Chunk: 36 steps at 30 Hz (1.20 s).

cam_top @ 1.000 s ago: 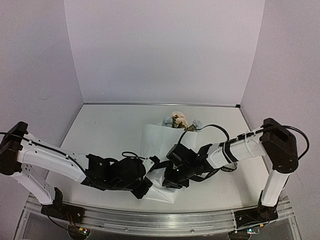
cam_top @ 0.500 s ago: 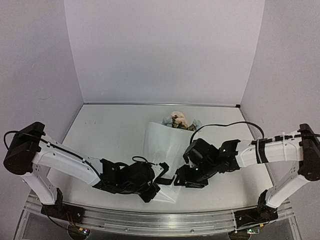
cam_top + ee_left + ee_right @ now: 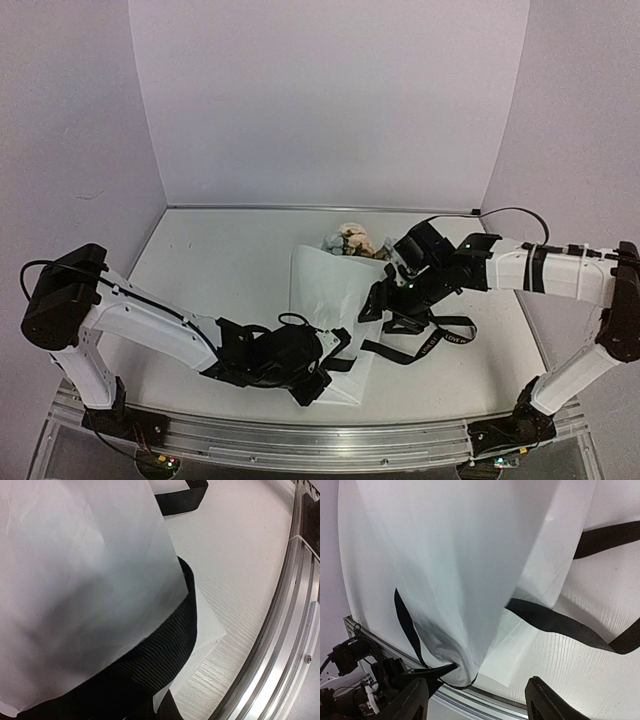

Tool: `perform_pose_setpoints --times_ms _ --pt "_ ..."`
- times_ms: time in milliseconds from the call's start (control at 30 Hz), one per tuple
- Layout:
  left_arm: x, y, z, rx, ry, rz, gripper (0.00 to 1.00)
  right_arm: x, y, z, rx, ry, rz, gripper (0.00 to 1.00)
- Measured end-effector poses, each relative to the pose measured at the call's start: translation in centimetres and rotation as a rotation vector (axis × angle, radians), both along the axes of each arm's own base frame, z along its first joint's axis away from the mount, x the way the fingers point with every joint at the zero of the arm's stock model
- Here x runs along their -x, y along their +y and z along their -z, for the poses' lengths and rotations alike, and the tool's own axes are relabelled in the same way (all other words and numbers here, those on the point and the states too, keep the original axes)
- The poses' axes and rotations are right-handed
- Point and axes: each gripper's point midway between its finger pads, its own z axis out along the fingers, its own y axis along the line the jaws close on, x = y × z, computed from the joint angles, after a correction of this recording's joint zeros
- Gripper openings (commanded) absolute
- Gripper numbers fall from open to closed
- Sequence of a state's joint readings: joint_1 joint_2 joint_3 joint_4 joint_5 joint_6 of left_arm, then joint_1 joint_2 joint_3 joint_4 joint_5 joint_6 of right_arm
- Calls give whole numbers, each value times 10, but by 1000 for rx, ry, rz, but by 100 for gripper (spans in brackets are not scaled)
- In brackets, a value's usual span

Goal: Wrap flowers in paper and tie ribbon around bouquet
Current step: Adjust the folded bouquet at the center of the board.

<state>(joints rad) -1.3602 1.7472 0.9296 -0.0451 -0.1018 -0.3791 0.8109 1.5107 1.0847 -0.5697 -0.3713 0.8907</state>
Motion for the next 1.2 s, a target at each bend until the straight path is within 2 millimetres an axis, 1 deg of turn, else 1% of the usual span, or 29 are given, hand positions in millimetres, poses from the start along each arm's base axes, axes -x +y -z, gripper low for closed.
perform_pose_setpoints --times_ms 100,167,333,433,467,533,567,700,767,833,967,1033,1067,1133,1200 --pt "0 0 2 -5 0 7 0 -10 -3 12 24 23 20 57" --pt "1 0 3 -7 0 10 0 -14 -6 22 43 44 33 48" --pt "0 0 3 -7 3 14 0 -20 -10 38 72 70 46 15" --pt "1 0 3 -6 10 18 0 -24 -11 43 79 77 54 2" --pt "1 0 3 -5 11 19 0 -26 -11 43 78 77 57 0" --pt "0 0 3 -5 14 20 2 -30 -11 45 79 73 60 0" --pt "0 0 3 -4 15 20 6 -32 -11 45 78 73 63 0" --pt "-2 1 3 -3 24 19 27 -39 -14 53 94 67 67 0" --pt "-2 1 1 0 28 20 31 -41 -17 58 110 63 64 0" --pt "-2 1 -7 18 32 20 33 -43 -19 63 125 61 61 0" --pt "-8 0 -38 100 35 13 32 -45 -22 72 157 53 54 0" --pt "-15 0 -56 152 39 1 28 -46 -24 74 170 48 54 0" --pt "-18 1 -62 172 43 -6 25 -47 -25 75 177 42 55 0" --pt "-24 5 -66 193 58 -18 18 -49 -27 76 188 32 54 0" --pt "-27 9 -62 189 74 -22 13 -50 -28 76 196 22 53 0"
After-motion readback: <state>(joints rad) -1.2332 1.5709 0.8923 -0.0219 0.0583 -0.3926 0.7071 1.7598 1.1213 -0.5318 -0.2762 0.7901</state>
